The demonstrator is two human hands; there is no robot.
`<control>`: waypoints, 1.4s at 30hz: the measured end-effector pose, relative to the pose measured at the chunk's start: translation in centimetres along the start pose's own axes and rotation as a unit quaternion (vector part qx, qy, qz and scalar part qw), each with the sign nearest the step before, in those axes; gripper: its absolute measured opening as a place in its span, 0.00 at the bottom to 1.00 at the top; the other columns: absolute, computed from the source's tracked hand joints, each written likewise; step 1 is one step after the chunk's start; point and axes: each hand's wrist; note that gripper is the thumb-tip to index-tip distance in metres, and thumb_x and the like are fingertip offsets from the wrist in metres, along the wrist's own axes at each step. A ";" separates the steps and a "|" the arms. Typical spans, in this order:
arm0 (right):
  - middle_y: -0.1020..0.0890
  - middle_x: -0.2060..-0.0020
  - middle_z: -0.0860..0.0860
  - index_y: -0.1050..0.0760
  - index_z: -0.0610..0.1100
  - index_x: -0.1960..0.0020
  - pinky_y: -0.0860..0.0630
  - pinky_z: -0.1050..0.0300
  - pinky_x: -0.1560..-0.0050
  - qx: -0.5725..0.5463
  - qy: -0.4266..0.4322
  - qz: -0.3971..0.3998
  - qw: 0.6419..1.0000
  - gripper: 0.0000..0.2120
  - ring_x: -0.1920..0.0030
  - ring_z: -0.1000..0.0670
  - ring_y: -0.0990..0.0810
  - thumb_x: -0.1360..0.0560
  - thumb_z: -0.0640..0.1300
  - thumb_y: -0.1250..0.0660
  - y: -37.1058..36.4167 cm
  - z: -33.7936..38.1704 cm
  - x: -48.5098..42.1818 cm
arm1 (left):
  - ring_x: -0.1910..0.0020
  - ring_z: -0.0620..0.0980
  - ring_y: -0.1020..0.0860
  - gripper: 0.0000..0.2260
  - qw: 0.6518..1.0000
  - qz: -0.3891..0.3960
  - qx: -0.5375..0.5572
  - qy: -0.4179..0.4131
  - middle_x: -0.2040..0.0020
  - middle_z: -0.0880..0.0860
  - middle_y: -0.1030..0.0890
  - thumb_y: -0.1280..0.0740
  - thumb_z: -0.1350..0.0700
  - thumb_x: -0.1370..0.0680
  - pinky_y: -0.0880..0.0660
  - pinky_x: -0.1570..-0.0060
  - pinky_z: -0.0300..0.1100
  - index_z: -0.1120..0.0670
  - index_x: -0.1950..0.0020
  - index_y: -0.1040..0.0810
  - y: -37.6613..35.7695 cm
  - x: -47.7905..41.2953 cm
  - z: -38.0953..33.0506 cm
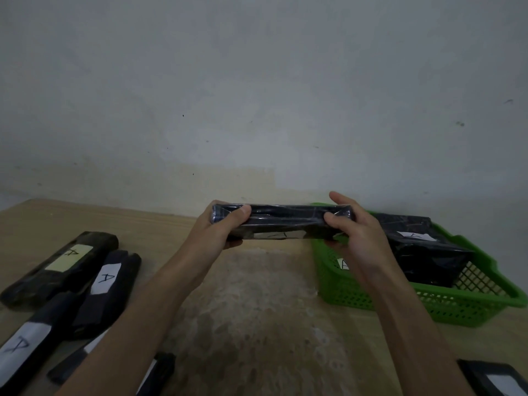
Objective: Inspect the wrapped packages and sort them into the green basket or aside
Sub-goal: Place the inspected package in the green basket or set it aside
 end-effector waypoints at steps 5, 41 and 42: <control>0.28 0.33 0.55 0.23 0.60 0.40 0.35 0.41 0.29 -0.008 0.111 0.013 0.994 0.23 0.29 0.46 0.33 0.34 0.45 0.30 0.4 0.8 0.6 | 0.41 0.52 0.25 0.32 0.999 0.035 0.017 0.022 0.38 0.50 0.27 0.27 0.40 0.34 0.26 0.43 0.46 0.45 0.33 0.33 0.4 0.0 -0.3; 0.24 0.46 0.51 0.35 0.53 0.40 0.22 0.60 0.52 0.121 0.054 -0.028 0.991 0.30 0.48 0.52 0.22 0.35 0.49 0.22 -0.7 0.5 1.4 | 0.55 0.47 0.21 0.18 0.998 -0.036 -0.047 0.012 0.51 0.49 0.23 0.31 0.53 0.26 0.22 0.58 0.42 0.54 0.40 0.31 -0.2 0.6 -0.5; 0.23 0.49 0.53 0.34 0.53 0.41 0.22 0.64 0.57 0.115 0.058 -0.038 0.991 0.28 0.52 0.55 0.21 0.35 0.50 0.23 -1.0 0.6 1.5 | 0.55 0.46 0.21 0.17 0.997 -0.052 -0.054 0.000 0.52 0.49 0.23 0.31 0.51 0.26 0.22 0.58 0.41 0.55 0.41 0.31 -0.4 0.6 -0.6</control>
Point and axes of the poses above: each hand's wrist, its own x-axis away from the middle knuckle, its own y-axis out of the back of the hand, z = x × y
